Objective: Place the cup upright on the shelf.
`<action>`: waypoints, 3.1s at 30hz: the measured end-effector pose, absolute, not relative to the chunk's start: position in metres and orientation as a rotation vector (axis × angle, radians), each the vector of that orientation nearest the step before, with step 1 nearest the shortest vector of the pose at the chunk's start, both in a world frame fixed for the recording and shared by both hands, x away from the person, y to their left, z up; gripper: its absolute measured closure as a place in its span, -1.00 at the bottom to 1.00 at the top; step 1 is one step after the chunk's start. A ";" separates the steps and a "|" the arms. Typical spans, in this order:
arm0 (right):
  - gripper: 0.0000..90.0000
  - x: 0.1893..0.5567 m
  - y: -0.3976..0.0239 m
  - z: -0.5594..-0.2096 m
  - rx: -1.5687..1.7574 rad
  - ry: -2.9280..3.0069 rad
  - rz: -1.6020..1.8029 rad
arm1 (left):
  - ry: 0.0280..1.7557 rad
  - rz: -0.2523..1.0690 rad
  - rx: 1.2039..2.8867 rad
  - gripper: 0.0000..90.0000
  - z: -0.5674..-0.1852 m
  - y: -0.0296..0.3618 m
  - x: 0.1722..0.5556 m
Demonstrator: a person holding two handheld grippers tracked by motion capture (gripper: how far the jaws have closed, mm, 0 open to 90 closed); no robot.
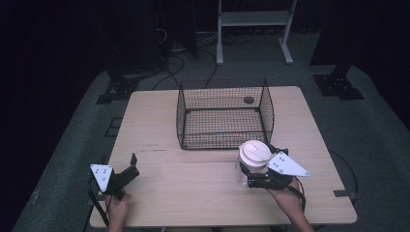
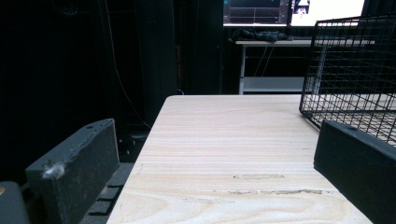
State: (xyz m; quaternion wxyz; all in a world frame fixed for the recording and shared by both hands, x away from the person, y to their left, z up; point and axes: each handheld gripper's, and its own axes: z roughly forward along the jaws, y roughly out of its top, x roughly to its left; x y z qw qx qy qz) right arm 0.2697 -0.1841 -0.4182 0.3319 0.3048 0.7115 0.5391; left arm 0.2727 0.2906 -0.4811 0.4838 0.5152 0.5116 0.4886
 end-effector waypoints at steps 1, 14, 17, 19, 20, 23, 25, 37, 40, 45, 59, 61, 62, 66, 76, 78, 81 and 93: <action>-0.97 0.270 -0.184 -0.419 0.796 1.859 1.408 | 1.247 1.190 1.255 -1.00 -0.481 0.291 0.273; -0.91 0.266 -0.184 -0.418 0.788 1.850 1.384 | 1.249 1.189 1.254 -1.00 -0.481 0.291 0.273; -0.91 0.264 -0.182 -0.417 0.779 1.853 1.361 | 1.248 1.189 1.255 -1.00 -0.481 0.291 0.273; -0.91 0.264 -0.182 -0.415 0.790 1.862 1.361 | 1.247 1.190 1.255 -1.00 -0.481 0.291 0.273; -0.91 0.264 -0.182 -0.415 0.790 1.862 1.361 | 1.247 1.190 1.255 -1.00 -0.481 0.291 0.273; -0.91 0.263 -0.181 -0.413 0.778 1.863 1.349 | 1.249 1.188 1.252 -1.00 -0.481 0.291 0.273; -0.91 0.263 -0.181 -0.408 0.773 1.861 1.353 | 1.248 1.186 1.251 -1.00 -0.481 0.291 0.273; -0.91 0.269 -0.180 -0.383 0.728 1.858 1.374 | 1.246 1.189 1.255 -1.00 -0.481 0.291 0.273; -0.91 0.274 -0.178 -0.373 0.721 1.860 1.382 | 1.248 1.186 1.253 -1.00 -0.481 0.291 0.273; -0.91 0.278 -0.174 -0.360 0.701 1.868 1.384 | 1.248 1.186 1.253 -1.00 -0.481 0.291 0.273; -0.91 0.298 -0.160 -0.322 0.653 1.864 1.396 | 1.251 1.184 1.251 -1.00 -0.481 0.291 0.273; -0.91 0.301 -0.157 -0.318 0.652 1.862 1.397 | 1.249 1.185 1.252 -1.00 -0.481 0.291 0.273; -0.91 0.304 -0.154 -0.314 0.654 1.862 1.400 | 1.251 1.183 1.250 -1.00 -0.481 0.291 0.273; -0.91 0.310 -0.148 -0.307 0.641 1.855 1.400 | 1.251 1.181 1.248 -1.00 -0.481 0.291 0.273; -0.91 0.331 -0.136 -0.292 0.627 1.849 1.374 | 1.252 1.175 1.245 -1.00 -0.481 0.292 0.273; -0.91 0.337 -0.134 -0.290 0.626 1.848 1.371 | 1.251 1.174 1.244 -1.00 -0.481 0.292 0.273; -0.91 0.343 -0.131 -0.288 0.629 1.844 1.370 | 1.250 1.173 1.241 -1.00 -0.481 0.292 0.273; -0.91 0.377 -0.120 -0.283 0.655 1.819 1.375 | 1.253 1.168 1.239 -1.00 -0.481 0.293 0.273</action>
